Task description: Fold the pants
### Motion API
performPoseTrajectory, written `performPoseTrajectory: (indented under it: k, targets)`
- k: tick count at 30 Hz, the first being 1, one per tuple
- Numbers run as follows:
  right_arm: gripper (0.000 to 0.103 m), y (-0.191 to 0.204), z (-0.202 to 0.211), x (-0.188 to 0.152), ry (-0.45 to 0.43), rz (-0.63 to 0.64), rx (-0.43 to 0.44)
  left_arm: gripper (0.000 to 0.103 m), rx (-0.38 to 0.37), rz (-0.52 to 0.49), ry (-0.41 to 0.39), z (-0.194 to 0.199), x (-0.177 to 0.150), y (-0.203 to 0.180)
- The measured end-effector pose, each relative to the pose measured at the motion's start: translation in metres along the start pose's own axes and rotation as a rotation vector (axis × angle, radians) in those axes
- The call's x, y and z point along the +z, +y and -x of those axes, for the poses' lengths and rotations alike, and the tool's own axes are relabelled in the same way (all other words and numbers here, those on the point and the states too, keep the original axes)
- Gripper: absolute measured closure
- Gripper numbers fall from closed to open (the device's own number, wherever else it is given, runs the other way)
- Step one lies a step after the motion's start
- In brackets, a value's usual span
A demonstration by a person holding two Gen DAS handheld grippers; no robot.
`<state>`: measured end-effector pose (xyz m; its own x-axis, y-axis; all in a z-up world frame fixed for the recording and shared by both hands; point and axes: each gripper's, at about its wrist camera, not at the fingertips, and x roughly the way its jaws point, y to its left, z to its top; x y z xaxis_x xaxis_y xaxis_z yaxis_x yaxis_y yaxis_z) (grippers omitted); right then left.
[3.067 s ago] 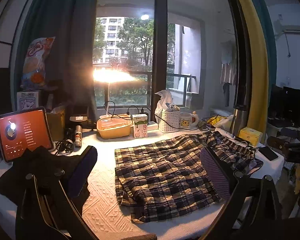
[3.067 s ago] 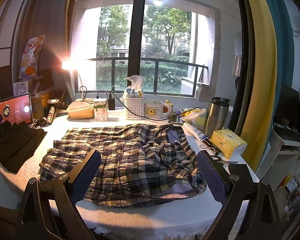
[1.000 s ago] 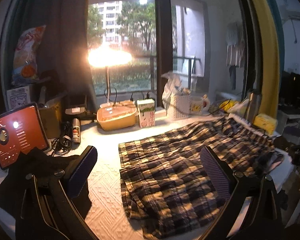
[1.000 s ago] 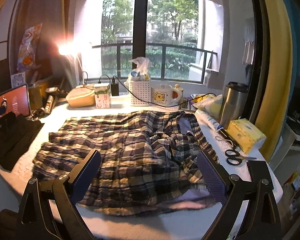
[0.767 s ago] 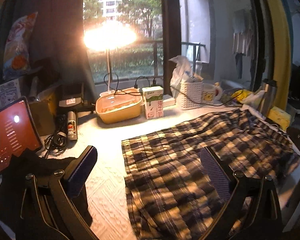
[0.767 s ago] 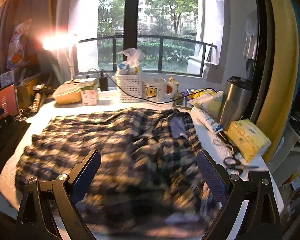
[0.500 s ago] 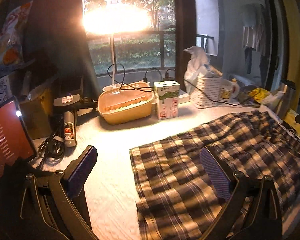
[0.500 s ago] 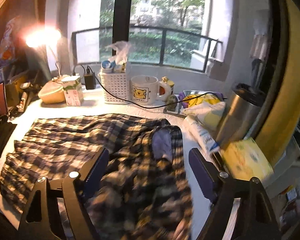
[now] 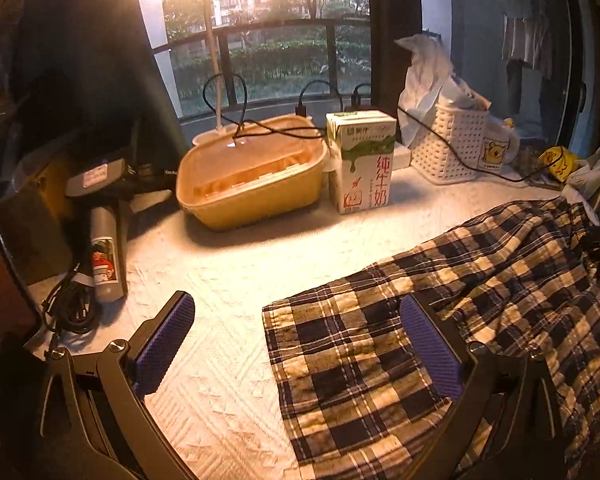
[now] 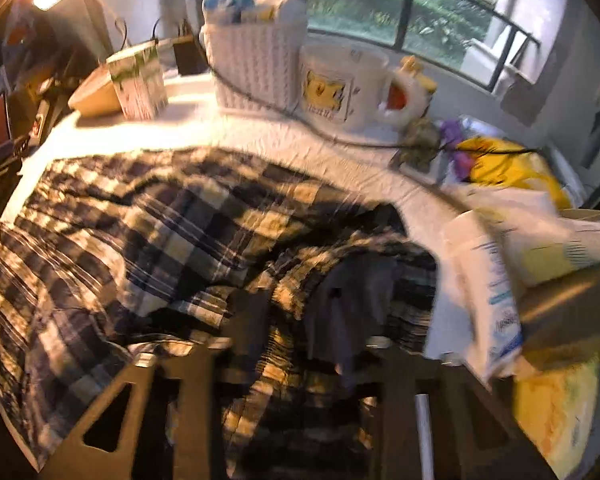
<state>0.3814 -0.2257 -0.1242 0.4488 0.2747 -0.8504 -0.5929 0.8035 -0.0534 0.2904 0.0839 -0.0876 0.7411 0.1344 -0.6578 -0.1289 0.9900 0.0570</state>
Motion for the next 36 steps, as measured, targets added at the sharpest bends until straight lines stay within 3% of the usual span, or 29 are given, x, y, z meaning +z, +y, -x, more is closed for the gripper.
performPoseTrajectory:
  k: [4,10,14,15,16,17,19,20,24,27,30,32,35,36]
  targets:
    - [0.095,-0.003,0.002,-0.001,-0.011,0.045,-0.036,0.002,0.006,-0.005,0.013,-0.009,0.002,-0.001]
    - [0.095,-0.051,0.031,-0.001,-0.067,-0.02,-0.161,0.002,0.007,-0.017,0.019,-0.013,0.007,-0.006]
    - [0.093,-0.074,0.035,-0.013,-0.054,-0.114,-0.118,0.002,0.01,-0.032,0.015,-0.006,0.008,-0.01]
    - [0.09,-0.075,0.039,-0.019,-0.049,-0.132,-0.109,0.002,0.012,-0.034,0.016,-0.004,0.008,-0.01]
    - [0.08,-0.075,0.042,-0.023,-0.048,-0.139,-0.111,0.002,0.015,-0.034,0.019,-0.003,0.007,-0.009]
    - [0.061,-0.074,0.051,-0.033,-0.06,-0.153,-0.125,0.002,0.014,-0.03,0.029,0.0,0.004,-0.007]
    - [0.038,-0.068,0.073,-0.052,-0.104,-0.169,-0.095,0.002,0.009,-0.015,0.053,0.005,-0.001,-0.005]
    - [0.033,-0.06,0.082,-0.06,-0.117,-0.168,-0.081,0.002,0.003,-0.01,0.062,0.008,-0.005,-0.004]
    - [0.034,-0.021,0.106,-0.092,-0.127,-0.112,-0.049,0.002,-0.038,-0.008,0.105,0.025,-0.026,-0.007]
    - [0.037,0.014,0.101,-0.111,-0.071,-0.032,-0.033,0.002,-0.092,0.001,0.165,0.038,-0.049,-0.014]
    - [0.049,0.031,0.084,-0.127,-0.014,0.005,-0.025,0.002,-0.141,0.015,0.223,0.049,-0.07,-0.023]
    - [0.08,0.031,0.071,-0.137,0.019,-0.005,-0.019,0.002,-0.155,0.027,0.253,0.055,-0.083,-0.027]
    - [0.096,0.033,0.073,-0.149,-0.003,-0.016,-0.03,0.002,-0.204,0.041,0.303,0.061,-0.101,-0.036]
    - [0.096,0.032,0.077,-0.15,-0.012,-0.024,-0.04,0.003,-0.204,0.03,0.313,0.062,-0.106,-0.039]
